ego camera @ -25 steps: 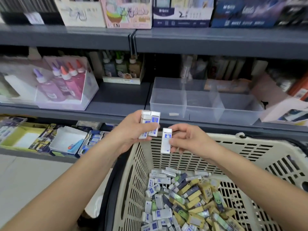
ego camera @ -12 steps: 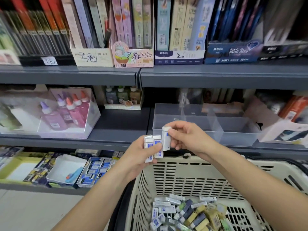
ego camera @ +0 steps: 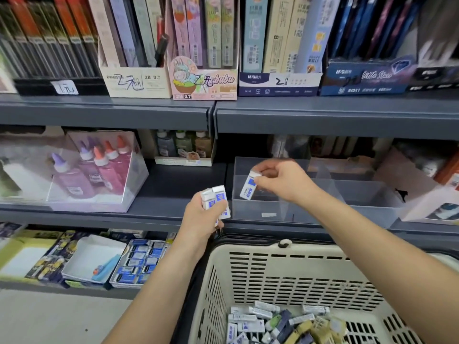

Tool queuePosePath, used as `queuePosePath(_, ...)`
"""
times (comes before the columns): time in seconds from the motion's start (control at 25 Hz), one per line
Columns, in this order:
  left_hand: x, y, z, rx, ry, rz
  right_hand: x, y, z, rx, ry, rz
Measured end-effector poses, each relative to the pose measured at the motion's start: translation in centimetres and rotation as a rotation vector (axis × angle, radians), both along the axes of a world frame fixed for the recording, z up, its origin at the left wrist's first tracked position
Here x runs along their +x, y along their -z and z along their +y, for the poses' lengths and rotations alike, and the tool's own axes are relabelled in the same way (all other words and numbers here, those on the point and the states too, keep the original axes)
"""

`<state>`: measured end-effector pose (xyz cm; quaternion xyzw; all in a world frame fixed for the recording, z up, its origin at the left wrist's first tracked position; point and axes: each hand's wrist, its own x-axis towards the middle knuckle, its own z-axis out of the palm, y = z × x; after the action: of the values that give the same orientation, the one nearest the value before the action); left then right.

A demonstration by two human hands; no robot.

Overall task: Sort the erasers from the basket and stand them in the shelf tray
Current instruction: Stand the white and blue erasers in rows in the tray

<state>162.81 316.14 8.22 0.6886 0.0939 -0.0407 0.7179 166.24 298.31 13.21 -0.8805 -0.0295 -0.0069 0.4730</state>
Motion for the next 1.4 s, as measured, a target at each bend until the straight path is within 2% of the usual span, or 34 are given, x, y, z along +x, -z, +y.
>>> queuePosePath(0.16, 0.5, 1.3, -0.6, -0.08, -0.012, 0.047, 1.2, 1.2, 0.7, -0.129, -0.076, -0.017)
queuePosePath(0.4, 0.2, 1.5, -0.6, -0.116, 0.0, -0.028, 1.1, 1.8, 2.0, -0.389, -0.307, 0.103)
queuePosePath(0.48, 0.1, 1.4, -0.6, -0.102, -0.012, -0.034, 0.9, 1.5, 2.0, -0.38, -0.286, 0.065)
queuePosePath(0.64, 0.0, 0.9, -0.2, -0.092, -0.021, -0.064, 0.2, 0.7, 2.4, -0.235, -0.167, -0.09)
queuePosePath(0.8, -0.2, 0.4, -0.1, -0.081, 0.064, -0.079, -0.1, 0.1, 3.0, -0.171, -0.219, -0.011)
queuePosePath(0.88, -0.3, 0.1, -0.1, -0.152, 0.073, -0.04, 0.2, -0.3, 2.7, -0.148, -0.197, -0.005)
queuePosePath(0.96, -0.2, -0.1, -0.1, -0.232, 0.026, -0.013, 0.6, -0.8, 1.9, -0.086, -0.123, -0.048)
queuePosePath(1.08, 0.1, 0.2, 0.2, -0.209, -0.085, 0.014, 1.5, -1.1, 1.1, 0.051, -0.034, -0.073)
queuePosePath(1.24, 0.4, 0.3, -0.1, -0.264, -0.109, 0.075, 1.9, 0.8, 2.0, -0.089, -0.071, -0.022)
queuePosePath(1.4, 0.5, 0.3, 0.1, -0.35, -0.095, 0.111, 2.0, 2.4, 2.5, -0.14, -0.12, 0.036)
